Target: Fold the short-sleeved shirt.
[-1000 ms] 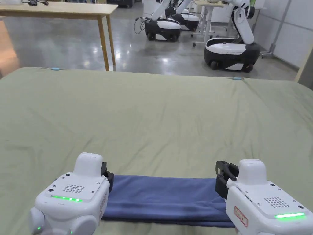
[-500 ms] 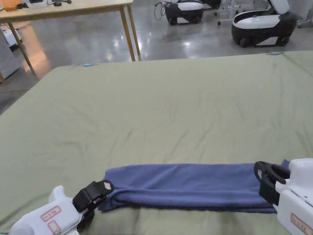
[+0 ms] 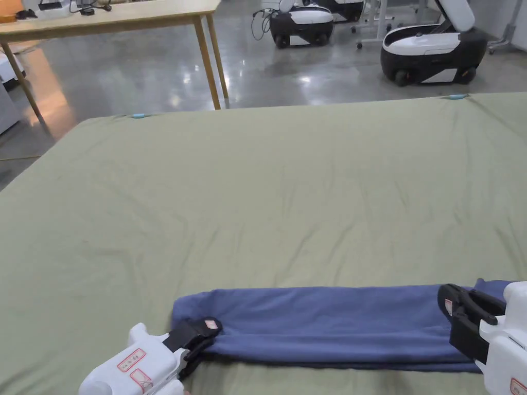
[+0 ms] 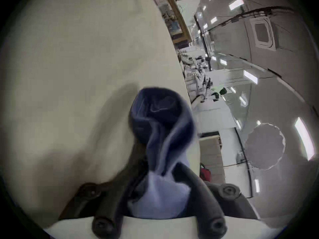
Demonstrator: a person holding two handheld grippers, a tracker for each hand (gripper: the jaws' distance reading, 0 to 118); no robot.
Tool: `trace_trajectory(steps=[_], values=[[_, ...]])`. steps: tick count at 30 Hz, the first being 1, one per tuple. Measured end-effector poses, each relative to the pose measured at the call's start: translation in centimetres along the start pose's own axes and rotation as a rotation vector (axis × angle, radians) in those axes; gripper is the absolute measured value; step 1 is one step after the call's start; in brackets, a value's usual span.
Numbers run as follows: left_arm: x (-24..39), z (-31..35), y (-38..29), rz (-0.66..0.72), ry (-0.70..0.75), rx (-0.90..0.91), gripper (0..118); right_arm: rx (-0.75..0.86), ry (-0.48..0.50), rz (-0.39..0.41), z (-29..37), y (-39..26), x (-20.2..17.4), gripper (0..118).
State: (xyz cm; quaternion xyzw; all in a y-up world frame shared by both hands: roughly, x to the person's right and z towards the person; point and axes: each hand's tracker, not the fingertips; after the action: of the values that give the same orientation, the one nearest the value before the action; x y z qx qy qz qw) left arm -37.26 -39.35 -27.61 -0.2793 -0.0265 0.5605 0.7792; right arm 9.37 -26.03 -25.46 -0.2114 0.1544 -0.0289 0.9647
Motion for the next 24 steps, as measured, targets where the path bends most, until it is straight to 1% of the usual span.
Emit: trace_trajectory(steps=[3, 5, 6, 7, 10, 12, 14, 15, 16, 17, 18, 19, 20, 21, 22, 23, 24], values=[[1.5, 2.5, 1.8, -0.186, 0.103, 0.12, 7, 0.005, -0.003, 0.001, 0.2, 0.2, 0.5, 5], [3.3, 3.5, 2.8, -0.386, 0.21, 0.142, 7, 0.007, -0.002, -0.001, 0.2, 0.3, 0.7, 5], [4.2, 3.6, 2.8, -0.467, 0.247, 0.136, 7, 0.008, -0.001, -0.002, 0.2, 0.3, 0.7, 5], [5.9, 3.7, 1.9, -0.579, 0.295, 0.149, 7, 0.007, 0.003, -0.003, 0.2, 0.3, 0.8, 5], [11.8, 3.1, -2.4, -0.923, 0.295, 0.181, 7, 0.005, 0.004, 0.003, 0.3, 0.4, 0.9, 5], [15.3, 1.4, -6.1, -1.119, 0.262, 0.136, 7, 0.003, 0.006, 0.005, 0.6, 0.4, 1.2, 5], [18.1, -1.3, -11.0, -1.343, 0.275, 0.084, 7, 0.002, -0.003, 0.008, 1.1, 0.3, 1.7, 5], [18.8, -2.6, -13.2, -1.433, 0.284, 0.063, 7, 0.0, -0.008, 0.011, 1.3, 0.2, 2.0, 5], [19.1, -4.4, -15.8, -1.509, 0.291, 0.023, 7, -0.004, -0.017, 0.014, 1.7, 0.1, 2.3, 5], [19.0, -6.0, -17.8, -1.556, 0.303, -0.018, 7, -0.006, -0.024, 0.015, 1.9, -0.1, 2.7, 5], [18.8, -7.4, -19.3, -1.585, 0.323, -0.063, 7, -0.008, -0.029, 0.015, 2.2, -0.3, 3.0, 5], [18.4, -9.0, -20.8, -1.616, 0.351, -0.105, 10, -0.009, -0.037, 0.014, 2.5, -0.5, 3.4, 5], [17.7, -10.5, -21.7, -1.615, 0.383, -0.143, 30, -0.009, -0.039, 0.01, 2.9, -0.6, 3.8, 5], [17.1, -11.5, -21.8, -1.608, 0.403, -0.158, 52, -0.009, -0.036, 0.0, 3.1, -0.6, 4.1, 5], [16.7, -12.3, -21.7, -1.57, 0.436, -0.177, 80, -0.008, -0.03, -0.011, 3.3, -0.6, 4.4, 5], [16.6, -12.7, -21.3, -1.484, 0.415, -0.24, 107, -0.009, -0.029, -0.016, 3.4, -0.5, 4.6, 5], [16.8, -12.6, -21.0, -1.414, 0.385, -0.272, 111, -0.013, -0.026, -0.018, 3.5, -0.5, 4.8, 5]])
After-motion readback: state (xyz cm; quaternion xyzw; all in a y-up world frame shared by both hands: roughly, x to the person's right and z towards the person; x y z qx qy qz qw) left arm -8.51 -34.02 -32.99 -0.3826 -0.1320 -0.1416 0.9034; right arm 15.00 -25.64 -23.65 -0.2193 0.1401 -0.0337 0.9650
